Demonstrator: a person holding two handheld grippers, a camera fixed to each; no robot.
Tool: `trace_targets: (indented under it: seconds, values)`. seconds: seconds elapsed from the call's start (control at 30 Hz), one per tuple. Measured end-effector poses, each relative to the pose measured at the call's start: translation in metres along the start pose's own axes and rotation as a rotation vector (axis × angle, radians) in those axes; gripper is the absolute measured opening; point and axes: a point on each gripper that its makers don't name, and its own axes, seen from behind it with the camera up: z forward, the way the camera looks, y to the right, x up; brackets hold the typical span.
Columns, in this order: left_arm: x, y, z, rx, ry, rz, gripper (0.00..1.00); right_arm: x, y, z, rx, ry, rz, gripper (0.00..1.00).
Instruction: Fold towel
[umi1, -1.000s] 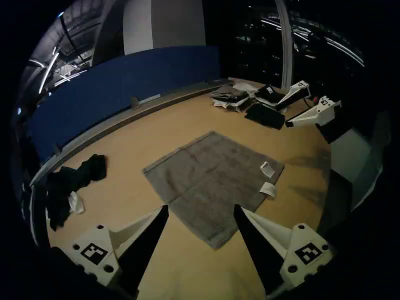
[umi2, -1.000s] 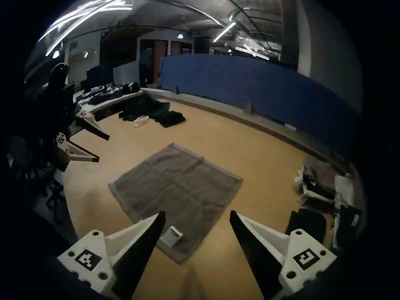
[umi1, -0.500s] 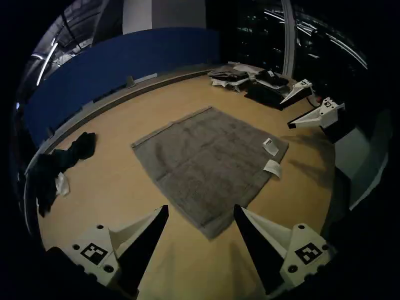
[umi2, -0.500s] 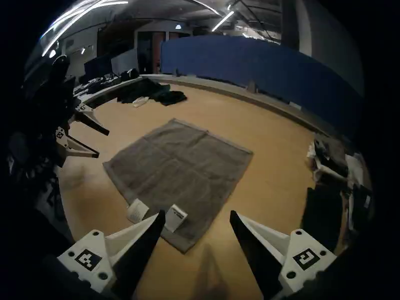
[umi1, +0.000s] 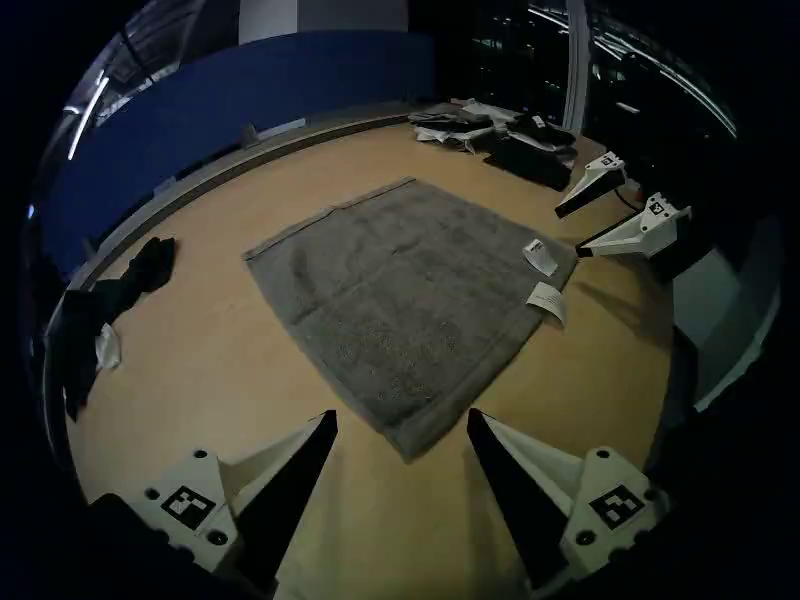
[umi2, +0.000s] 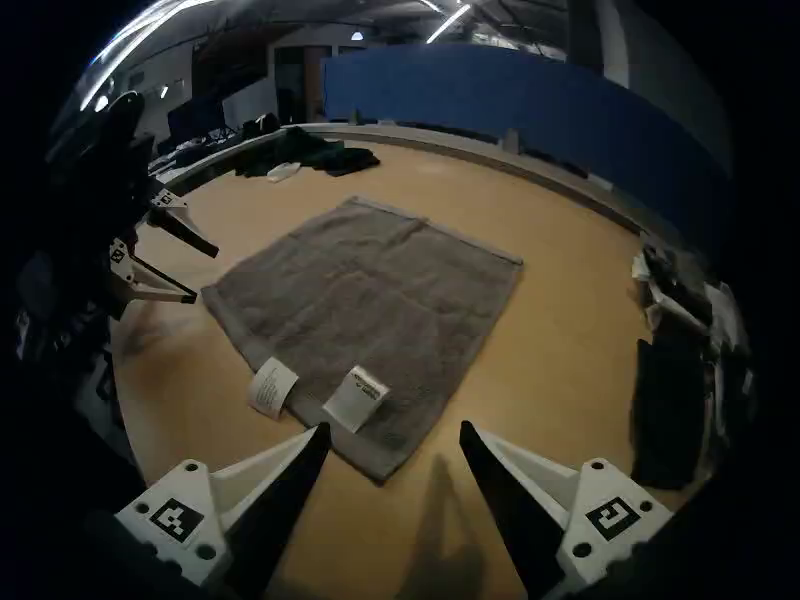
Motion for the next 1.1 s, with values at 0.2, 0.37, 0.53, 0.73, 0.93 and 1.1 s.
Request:
trace_targets:
  seconds: [0.2,0.37,0.53,0.73,0.93,1.1]
  values:
    - [-0.006,0.002,0.003,-0.001,-0.018,0.004,0.97,-0.009,-0.003,0.002,0.004,-0.025,-0.009,1.0]
    - [-0.008,0.002,0.003,0.004,-0.028,0.012,0.97,-0.016,-0.007,0.003,0.016,-0.04,-0.007,0.95]
    - [-0.01,0.005,0.005,-0.005,-0.045,0.015,0.96,-0.021,-0.009,0.004,0.016,-0.052,-0.004,0.89]
    - [-0.015,0.009,0.006,-0.012,-0.064,0.02,0.87,-0.028,-0.01,0.004,0.018,-0.071,-0.01,0.82]
    - [-0.02,0.011,0.009,-0.016,-0.083,0.014,0.78,-0.032,-0.013,0.004,0.03,-0.081,0.004,0.7]
    - [-0.02,0.012,0.011,-0.017,-0.083,0.009,0.67,-0.032,-0.011,0.004,0.023,-0.08,0.011,0.56]
